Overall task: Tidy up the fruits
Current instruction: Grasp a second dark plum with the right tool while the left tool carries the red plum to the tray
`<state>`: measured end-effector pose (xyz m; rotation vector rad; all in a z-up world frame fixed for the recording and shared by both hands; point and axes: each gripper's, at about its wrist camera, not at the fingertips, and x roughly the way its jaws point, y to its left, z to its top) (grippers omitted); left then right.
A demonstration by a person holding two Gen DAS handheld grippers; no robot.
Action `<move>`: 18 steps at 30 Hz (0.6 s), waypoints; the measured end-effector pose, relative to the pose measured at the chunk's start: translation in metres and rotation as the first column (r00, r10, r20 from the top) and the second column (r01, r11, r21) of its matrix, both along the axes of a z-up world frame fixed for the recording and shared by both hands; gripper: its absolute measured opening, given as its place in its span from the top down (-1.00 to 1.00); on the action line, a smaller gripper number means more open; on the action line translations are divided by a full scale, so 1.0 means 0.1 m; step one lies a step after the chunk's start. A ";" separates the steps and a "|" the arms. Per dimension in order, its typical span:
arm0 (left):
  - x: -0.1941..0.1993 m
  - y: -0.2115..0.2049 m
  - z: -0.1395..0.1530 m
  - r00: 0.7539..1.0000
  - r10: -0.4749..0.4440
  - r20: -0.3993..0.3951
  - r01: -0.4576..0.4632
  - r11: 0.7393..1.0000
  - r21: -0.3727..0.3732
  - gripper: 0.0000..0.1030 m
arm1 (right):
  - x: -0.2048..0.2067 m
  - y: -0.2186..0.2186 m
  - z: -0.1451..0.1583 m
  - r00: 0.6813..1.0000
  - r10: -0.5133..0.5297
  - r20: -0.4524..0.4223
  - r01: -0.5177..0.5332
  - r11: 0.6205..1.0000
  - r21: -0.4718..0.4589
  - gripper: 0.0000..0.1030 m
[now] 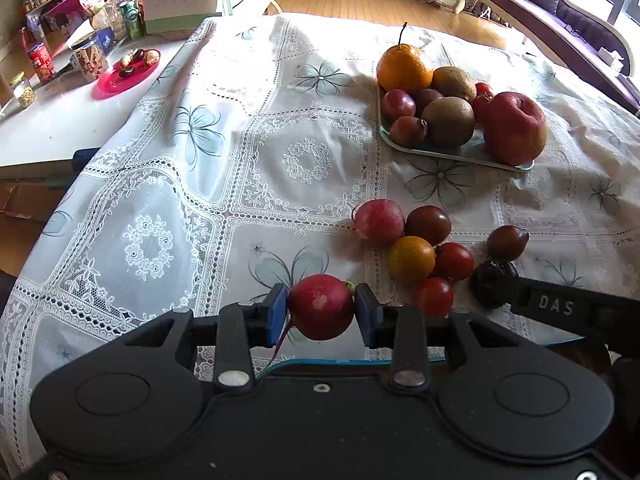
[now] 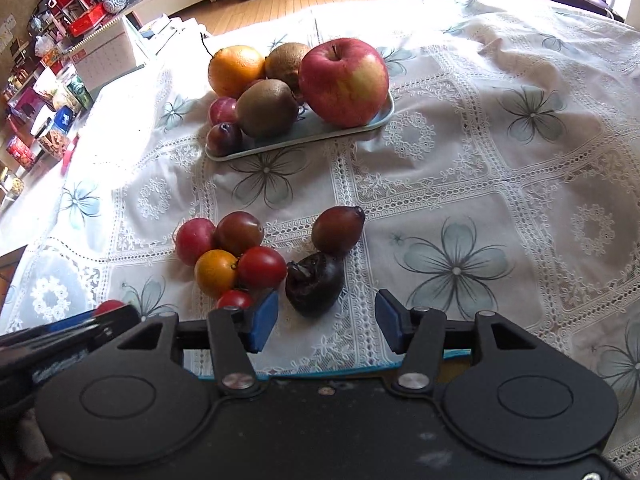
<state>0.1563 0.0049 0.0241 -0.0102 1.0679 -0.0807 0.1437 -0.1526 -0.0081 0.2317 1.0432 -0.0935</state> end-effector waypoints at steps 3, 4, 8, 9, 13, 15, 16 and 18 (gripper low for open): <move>-0.05 0.00 0.00 1.000 0.012 0.007 -0.012 1.000 0.017 0.12 | 0.08 0.02 -0.07 1.000 -0.012 -0.009 0.012 1.000 -0.015 -0.11; -0.07 0.00 0.00 1.000 0.015 0.011 -0.015 1.000 0.022 0.12 | 0.11 0.03 -0.10 1.000 -0.016 -0.013 0.016 1.000 -0.018 -0.12; -0.14 0.02 0.01 1.000 0.023 0.012 -0.023 0.999 0.025 0.12 | 0.21 0.04 -0.22 0.999 -0.018 -0.038 0.017 0.999 -0.028 -0.15; -0.16 0.02 0.01 1.000 0.024 0.010 -0.024 0.999 0.022 0.12 | 0.23 0.05 -0.25 0.999 -0.018 -0.045 0.016 0.999 -0.031 -0.16; -0.26 0.03 0.02 1.000 0.027 0.015 -0.027 1.000 0.012 0.12 | 0.27 0.08 -0.32 0.999 -0.021 -0.041 0.020 0.999 -0.039 -0.21; -0.32 0.02 0.02 1.000 0.024 0.015 -0.025 1.000 0.014 0.12 | 0.25 0.12 -0.31 1.000 -0.011 -0.024 0.010 0.999 -0.052 0.19; -0.35 0.02 0.03 1.000 0.022 0.015 -0.022 1.000 0.012 0.12 | 0.24 0.14 -0.31 1.000 0.009 -0.016 -0.009 0.999 -0.041 0.19; -0.41 0.03 0.05 1.000 0.016 0.017 -0.015 1.000 -0.002 0.12 | 0.21 0.18 -0.28 1.000 0.015 -0.004 -0.016 0.998 -0.058 0.21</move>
